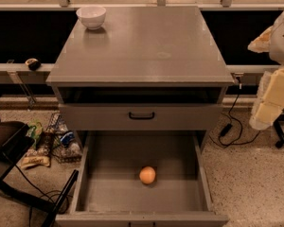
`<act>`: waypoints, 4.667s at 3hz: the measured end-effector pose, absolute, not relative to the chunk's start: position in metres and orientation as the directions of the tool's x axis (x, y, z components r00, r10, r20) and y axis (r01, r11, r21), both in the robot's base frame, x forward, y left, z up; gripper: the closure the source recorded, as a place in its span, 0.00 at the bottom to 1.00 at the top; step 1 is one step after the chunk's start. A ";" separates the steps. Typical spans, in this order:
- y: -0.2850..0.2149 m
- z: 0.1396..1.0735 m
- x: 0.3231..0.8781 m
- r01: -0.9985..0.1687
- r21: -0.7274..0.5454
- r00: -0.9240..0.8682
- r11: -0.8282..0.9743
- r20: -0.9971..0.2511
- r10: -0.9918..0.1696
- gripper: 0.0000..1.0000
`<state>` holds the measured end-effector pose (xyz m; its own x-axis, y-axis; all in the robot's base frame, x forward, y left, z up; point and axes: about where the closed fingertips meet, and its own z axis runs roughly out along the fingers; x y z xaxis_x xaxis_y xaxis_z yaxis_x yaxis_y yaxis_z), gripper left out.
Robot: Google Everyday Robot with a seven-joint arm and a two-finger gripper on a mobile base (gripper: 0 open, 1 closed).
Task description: Pick orange from middle drawer and place on counter
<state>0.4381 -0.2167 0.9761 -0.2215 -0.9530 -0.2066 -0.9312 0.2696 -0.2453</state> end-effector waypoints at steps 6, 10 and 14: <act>-0.187 0.763 0.503 -0.829 -0.351 -0.328 0.435 -0.323 -0.888 0.00; -0.154 0.662 0.450 -0.826 -0.201 -0.418 0.526 -0.408 -0.812 0.00; -0.070 0.500 0.447 -0.813 -0.035 -0.438 0.581 -0.620 -0.651 0.00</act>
Offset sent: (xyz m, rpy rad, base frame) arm 0.0284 0.0380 -0.0851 -0.0093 0.0353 -0.0229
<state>0.4471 -0.0697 0.4997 -0.4381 -0.6510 -0.6199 -0.8135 0.5806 -0.0348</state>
